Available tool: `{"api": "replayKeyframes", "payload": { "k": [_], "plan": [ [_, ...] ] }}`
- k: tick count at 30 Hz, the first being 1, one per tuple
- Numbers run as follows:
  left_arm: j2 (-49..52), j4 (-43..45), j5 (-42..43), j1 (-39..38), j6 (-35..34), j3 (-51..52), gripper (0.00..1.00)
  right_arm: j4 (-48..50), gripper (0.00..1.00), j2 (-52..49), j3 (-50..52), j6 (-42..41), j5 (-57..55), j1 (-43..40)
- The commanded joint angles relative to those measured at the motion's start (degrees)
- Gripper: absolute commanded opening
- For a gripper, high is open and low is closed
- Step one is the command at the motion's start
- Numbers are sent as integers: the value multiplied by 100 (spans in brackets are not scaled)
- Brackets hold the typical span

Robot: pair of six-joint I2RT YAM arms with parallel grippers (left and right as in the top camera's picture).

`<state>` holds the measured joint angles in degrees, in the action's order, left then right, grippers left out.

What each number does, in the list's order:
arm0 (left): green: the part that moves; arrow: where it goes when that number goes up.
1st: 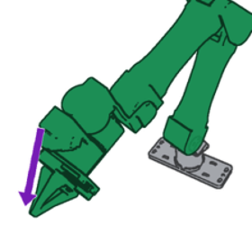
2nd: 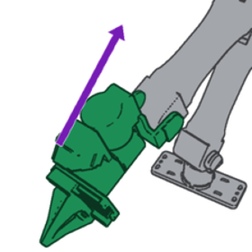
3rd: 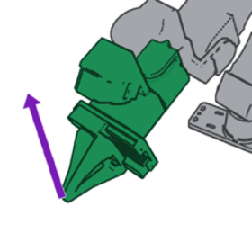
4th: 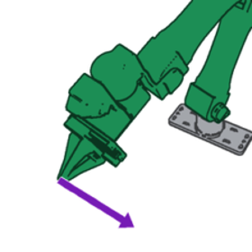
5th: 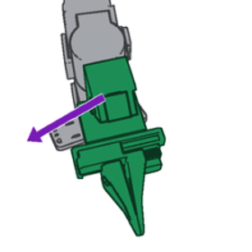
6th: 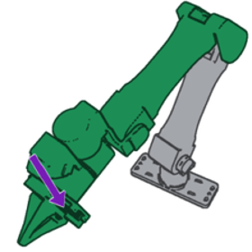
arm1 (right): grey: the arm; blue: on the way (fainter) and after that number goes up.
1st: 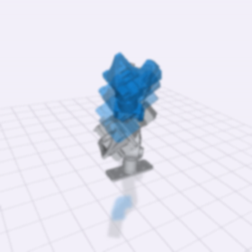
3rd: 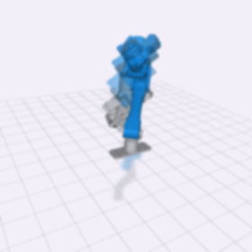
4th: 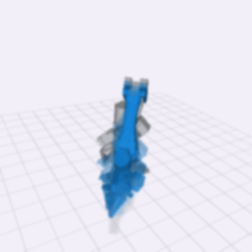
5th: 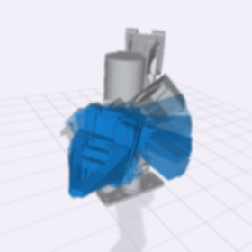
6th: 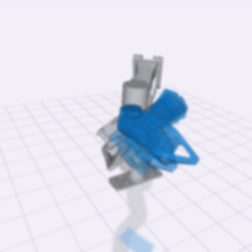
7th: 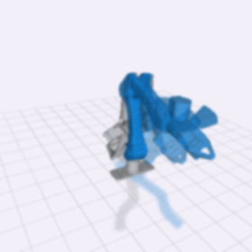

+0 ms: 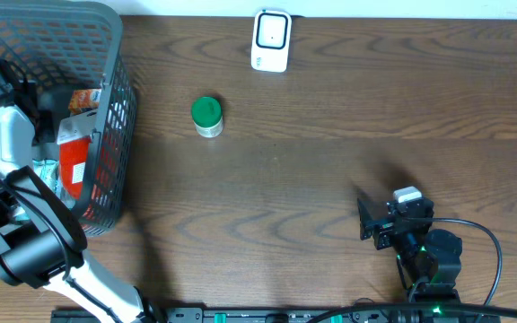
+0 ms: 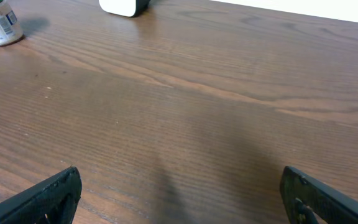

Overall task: Scan the item barcode
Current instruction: 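Close the left gripper on the red Nescafe stick packet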

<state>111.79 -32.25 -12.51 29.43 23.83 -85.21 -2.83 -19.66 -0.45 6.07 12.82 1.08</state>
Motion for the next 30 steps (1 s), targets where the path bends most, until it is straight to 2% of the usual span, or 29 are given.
{"api": "replayKeyframes", "payload": {
  "k": [1,15,16,17,19,22,30],
  "plan": [
    [-249,20,2,9,-59,17,13,17,99,-13,11,-83,-57,42],
    [-743,20,4,7,-103,17,10,68,99,-13,9,-85,-57,42],
    [-743,20,7,7,-118,17,11,68,99,-13,9,-85,-55,42],
    [-743,22,7,7,-120,17,24,68,99,-13,11,-85,-55,42],
    [-732,22,7,7,-118,17,38,70,99,-13,9,-85,-55,42],
    [-699,-9,11,7,-120,20,41,70,99,-13,11,-85,-57,42],
    [-295,-219,308,7,-116,24,41,70,99,-13,11,-85,-55,42]
  ]
}}
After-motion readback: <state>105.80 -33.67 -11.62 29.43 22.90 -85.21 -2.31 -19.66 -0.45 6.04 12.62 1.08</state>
